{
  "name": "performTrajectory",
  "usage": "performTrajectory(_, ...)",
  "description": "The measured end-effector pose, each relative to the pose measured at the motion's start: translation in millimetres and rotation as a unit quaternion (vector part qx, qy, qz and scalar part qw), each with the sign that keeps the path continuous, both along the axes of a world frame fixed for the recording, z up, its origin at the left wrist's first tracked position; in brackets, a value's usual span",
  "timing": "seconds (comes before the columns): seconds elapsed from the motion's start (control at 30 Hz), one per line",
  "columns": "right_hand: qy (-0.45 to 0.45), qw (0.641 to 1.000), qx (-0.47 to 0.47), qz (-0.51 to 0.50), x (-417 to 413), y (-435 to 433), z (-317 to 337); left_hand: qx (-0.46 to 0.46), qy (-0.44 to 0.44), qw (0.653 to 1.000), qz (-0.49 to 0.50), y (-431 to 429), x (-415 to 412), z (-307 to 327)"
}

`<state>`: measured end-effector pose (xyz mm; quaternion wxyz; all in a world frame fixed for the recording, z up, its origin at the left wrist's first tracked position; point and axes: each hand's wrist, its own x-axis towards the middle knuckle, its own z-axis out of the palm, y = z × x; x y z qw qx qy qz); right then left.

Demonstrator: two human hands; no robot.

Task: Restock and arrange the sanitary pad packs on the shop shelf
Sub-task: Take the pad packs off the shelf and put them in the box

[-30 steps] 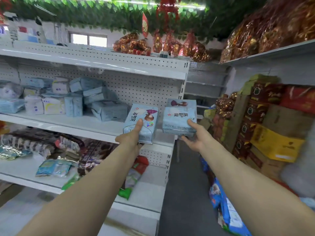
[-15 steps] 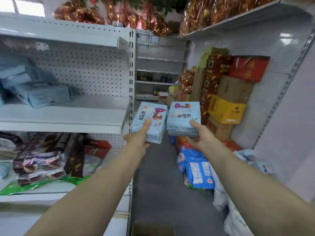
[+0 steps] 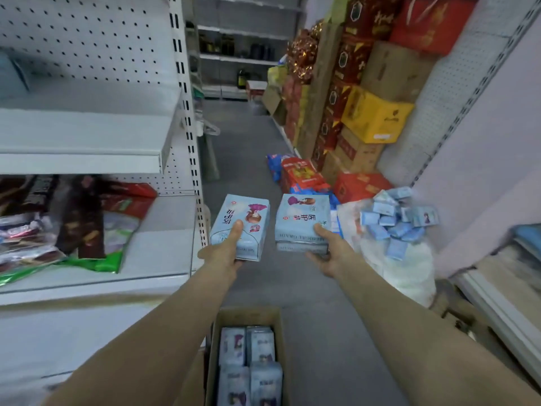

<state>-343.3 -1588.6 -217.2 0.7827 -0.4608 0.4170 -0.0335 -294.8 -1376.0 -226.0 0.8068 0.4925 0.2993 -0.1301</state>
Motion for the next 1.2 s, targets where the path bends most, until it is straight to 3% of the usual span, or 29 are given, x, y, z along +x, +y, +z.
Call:
performTrajectory(0.17,0.067,0.997,0.013,0.027,-12,9,-67,0.017,0.038,0.999,-0.020,25,-6,-68)
performTrajectory(0.27,0.109,0.993,0.029,0.047,-21,19,-107,0.043,0.099,0.994,0.006,42,2,-158)
performTrajectory(0.33,0.135,0.989,0.040,0.052,-27,27,-134,0.071,0.129,0.989,0.014,46,-12,-163)
performTrajectory(0.5,0.195,0.977,0.078,0.038,-48,44,-211,0.096,0.156,0.980,-0.081,58,-41,-216)
performTrajectory(0.77,0.242,0.965,0.102,0.023,-56,57,-348,0.106,0.203,0.972,-0.060,56,-50,-360)
performTrajectory(0.93,0.244,0.962,0.119,-0.004,-48,56,-430,0.098,0.237,0.961,-0.102,46,-39,-454)
performTrajectory(1.2,0.256,0.959,0.123,-0.024,-35,45,-543,0.108,0.239,0.964,-0.052,36,-11,-582)
